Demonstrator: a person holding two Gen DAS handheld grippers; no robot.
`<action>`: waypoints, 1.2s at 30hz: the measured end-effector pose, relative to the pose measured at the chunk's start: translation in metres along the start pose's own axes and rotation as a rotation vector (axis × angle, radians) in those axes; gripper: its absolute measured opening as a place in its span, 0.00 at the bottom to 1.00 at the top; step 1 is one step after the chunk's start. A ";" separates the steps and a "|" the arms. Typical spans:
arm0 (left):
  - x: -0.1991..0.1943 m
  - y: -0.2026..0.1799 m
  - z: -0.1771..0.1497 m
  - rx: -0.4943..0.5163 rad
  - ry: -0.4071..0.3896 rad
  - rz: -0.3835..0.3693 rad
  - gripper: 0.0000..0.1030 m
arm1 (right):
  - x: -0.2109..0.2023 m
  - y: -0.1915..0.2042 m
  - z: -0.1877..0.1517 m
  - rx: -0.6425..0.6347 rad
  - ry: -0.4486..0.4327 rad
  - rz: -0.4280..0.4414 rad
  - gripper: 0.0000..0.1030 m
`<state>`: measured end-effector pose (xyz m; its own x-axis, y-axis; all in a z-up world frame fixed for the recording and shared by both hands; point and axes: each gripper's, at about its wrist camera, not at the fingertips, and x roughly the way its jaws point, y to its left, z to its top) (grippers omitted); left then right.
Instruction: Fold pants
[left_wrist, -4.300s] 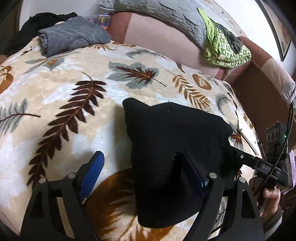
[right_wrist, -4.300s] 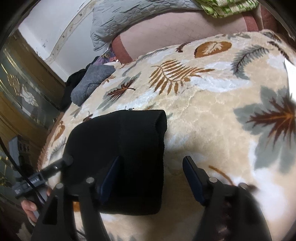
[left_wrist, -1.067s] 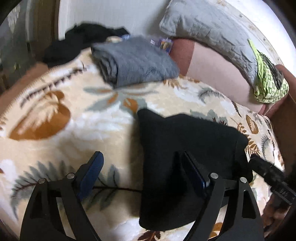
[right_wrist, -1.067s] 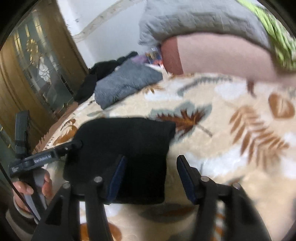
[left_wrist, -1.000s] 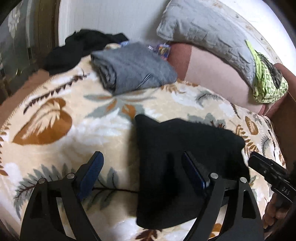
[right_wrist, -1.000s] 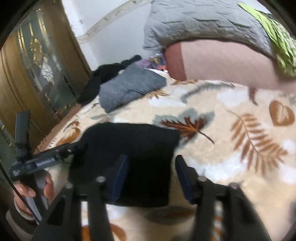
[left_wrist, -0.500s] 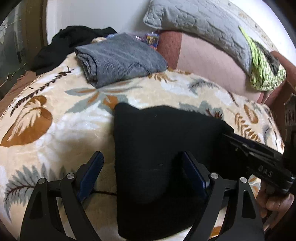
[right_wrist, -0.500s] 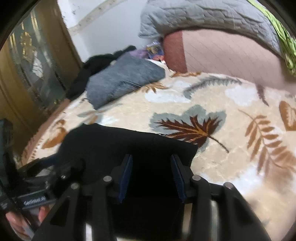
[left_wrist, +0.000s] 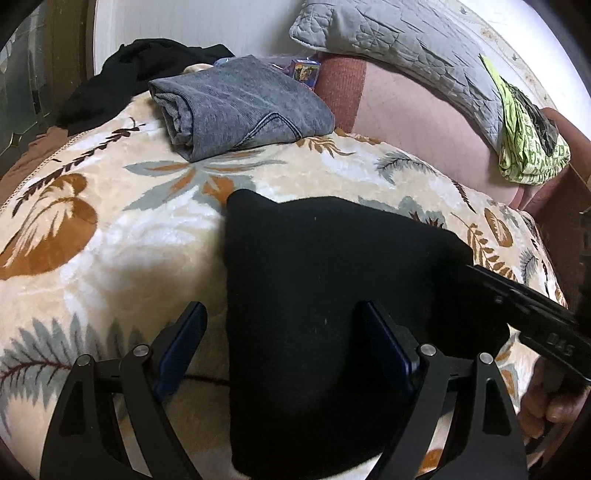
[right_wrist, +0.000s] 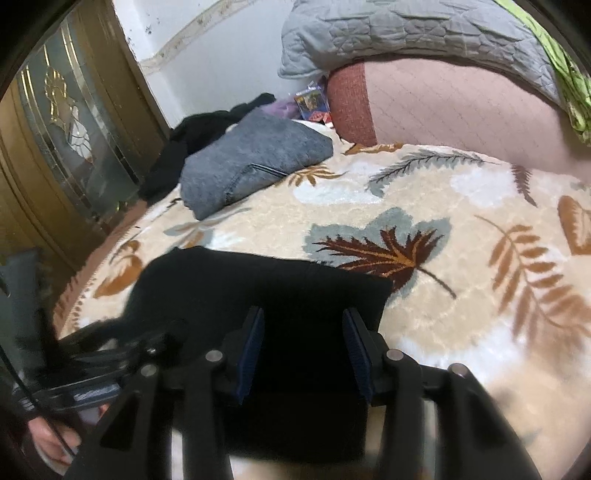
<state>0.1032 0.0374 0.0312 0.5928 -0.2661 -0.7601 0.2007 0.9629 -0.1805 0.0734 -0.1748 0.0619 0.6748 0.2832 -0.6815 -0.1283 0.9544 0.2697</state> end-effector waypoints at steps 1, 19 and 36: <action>-0.003 -0.001 -0.001 0.007 -0.005 0.005 0.84 | -0.007 0.003 -0.003 -0.007 -0.009 -0.003 0.47; -0.067 -0.005 -0.030 -0.038 -0.122 0.075 0.84 | -0.074 0.030 -0.039 -0.022 -0.110 -0.086 0.67; -0.143 -0.014 -0.044 -0.066 -0.229 0.149 0.85 | -0.128 0.048 -0.056 -0.044 -0.181 -0.068 0.73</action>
<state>-0.0182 0.0640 0.1151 0.7742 -0.1176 -0.6219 0.0514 0.9910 -0.1234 -0.0594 -0.1601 0.1238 0.8020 0.2003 -0.5628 -0.1072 0.9751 0.1944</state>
